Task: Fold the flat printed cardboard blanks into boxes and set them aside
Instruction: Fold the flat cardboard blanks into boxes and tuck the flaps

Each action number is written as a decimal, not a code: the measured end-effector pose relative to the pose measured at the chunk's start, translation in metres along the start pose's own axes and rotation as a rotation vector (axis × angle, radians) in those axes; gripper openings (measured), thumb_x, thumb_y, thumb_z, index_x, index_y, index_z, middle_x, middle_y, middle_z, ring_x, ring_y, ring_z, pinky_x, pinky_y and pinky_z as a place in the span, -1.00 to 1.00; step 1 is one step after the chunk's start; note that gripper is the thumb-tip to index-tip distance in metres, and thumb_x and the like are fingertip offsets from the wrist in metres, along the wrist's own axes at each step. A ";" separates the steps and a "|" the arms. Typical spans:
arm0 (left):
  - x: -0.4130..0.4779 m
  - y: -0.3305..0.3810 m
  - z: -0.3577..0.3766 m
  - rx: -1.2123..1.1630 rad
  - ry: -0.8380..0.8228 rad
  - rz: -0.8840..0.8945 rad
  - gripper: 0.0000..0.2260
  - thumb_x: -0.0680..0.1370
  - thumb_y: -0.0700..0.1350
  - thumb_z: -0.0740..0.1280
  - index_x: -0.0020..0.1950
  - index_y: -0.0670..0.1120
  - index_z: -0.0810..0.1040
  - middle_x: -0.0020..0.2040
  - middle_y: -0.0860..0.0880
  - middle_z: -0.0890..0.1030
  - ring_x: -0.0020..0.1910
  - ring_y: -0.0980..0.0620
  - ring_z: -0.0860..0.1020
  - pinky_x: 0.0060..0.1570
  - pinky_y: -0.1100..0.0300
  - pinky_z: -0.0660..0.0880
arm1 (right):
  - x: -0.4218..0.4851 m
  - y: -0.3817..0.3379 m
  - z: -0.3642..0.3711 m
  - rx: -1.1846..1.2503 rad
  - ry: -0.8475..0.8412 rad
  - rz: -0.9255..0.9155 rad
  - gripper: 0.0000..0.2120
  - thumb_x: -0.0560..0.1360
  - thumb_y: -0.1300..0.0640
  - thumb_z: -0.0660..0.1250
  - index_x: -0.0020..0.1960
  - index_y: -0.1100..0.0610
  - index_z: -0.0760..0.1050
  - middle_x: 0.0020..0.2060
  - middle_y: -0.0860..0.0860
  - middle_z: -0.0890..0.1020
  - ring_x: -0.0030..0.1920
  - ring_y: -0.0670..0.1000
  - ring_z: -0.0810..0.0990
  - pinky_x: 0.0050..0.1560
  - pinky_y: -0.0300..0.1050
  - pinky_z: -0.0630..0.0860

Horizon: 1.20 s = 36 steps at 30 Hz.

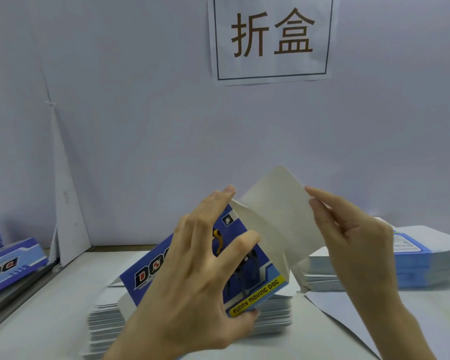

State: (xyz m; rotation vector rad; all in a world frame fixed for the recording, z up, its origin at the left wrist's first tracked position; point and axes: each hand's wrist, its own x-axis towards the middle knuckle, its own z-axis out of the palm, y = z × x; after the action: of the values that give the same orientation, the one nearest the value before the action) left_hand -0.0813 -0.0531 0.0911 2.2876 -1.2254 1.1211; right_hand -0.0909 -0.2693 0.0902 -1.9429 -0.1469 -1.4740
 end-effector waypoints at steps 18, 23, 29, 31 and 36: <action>0.005 0.008 0.000 -0.020 0.029 -0.014 -0.40 0.23 0.22 0.42 0.21 0.08 0.41 0.48 -0.11 0.14 0.22 -0.10 0.47 -0.01 0.43 0.24 | 0.007 -0.012 -0.011 0.716 -0.163 0.380 -0.78 0.44 -0.08 0.31 -0.08 -0.09 0.73 -0.06 -0.05 0.73 -0.05 -0.11 0.65 -0.07 -0.33 0.55; 0.004 0.005 0.003 0.013 0.070 0.008 -0.40 0.21 0.18 0.46 0.20 0.08 0.41 0.47 -0.13 0.15 0.22 -0.16 0.49 -0.03 0.27 0.35 | 0.002 -0.020 -0.003 0.970 -0.572 0.583 -0.68 0.37 -0.02 0.43 0.11 -0.07 0.66 0.01 0.01 0.72 -0.04 -0.06 0.68 -0.10 -0.25 0.59; 0.001 -0.003 0.004 0.024 0.085 0.018 -0.42 0.26 0.19 0.40 0.23 0.06 0.39 0.49 -0.13 0.09 0.24 -0.17 0.45 -0.02 0.10 0.54 | -0.013 -0.029 0.018 0.501 -0.323 0.292 -0.74 0.57 0.21 0.28 0.00 -0.12 0.64 -0.29 -0.22 0.68 -0.27 -0.24 0.58 -0.24 -0.45 0.44; 0.001 -0.004 0.005 0.032 0.105 0.006 -0.41 0.25 0.19 0.41 0.23 0.06 0.39 0.48 -0.14 0.10 0.28 -0.20 0.43 -0.01 0.06 0.55 | -0.015 -0.029 0.021 0.505 -0.302 0.268 -0.76 0.57 0.13 0.26 0.09 -0.12 0.62 -0.21 -0.23 0.69 -0.19 -0.22 0.61 -0.19 -0.42 0.47; 0.002 -0.004 0.004 0.034 0.140 -0.016 -0.41 0.26 0.19 0.38 0.23 0.05 0.38 0.48 -0.14 0.10 0.32 -0.23 0.40 0.01 -0.01 0.56 | -0.021 -0.035 0.027 0.581 -0.298 0.274 -0.74 0.53 0.01 0.31 0.20 -0.12 0.60 -0.04 -0.21 0.71 -0.02 -0.18 0.65 -0.04 -0.32 0.54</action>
State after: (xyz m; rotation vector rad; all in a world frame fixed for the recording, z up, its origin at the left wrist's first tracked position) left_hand -0.0754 -0.0540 0.0901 2.1981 -1.1414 1.2817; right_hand -0.0931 -0.2212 0.0841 -1.6082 -0.3801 -0.8357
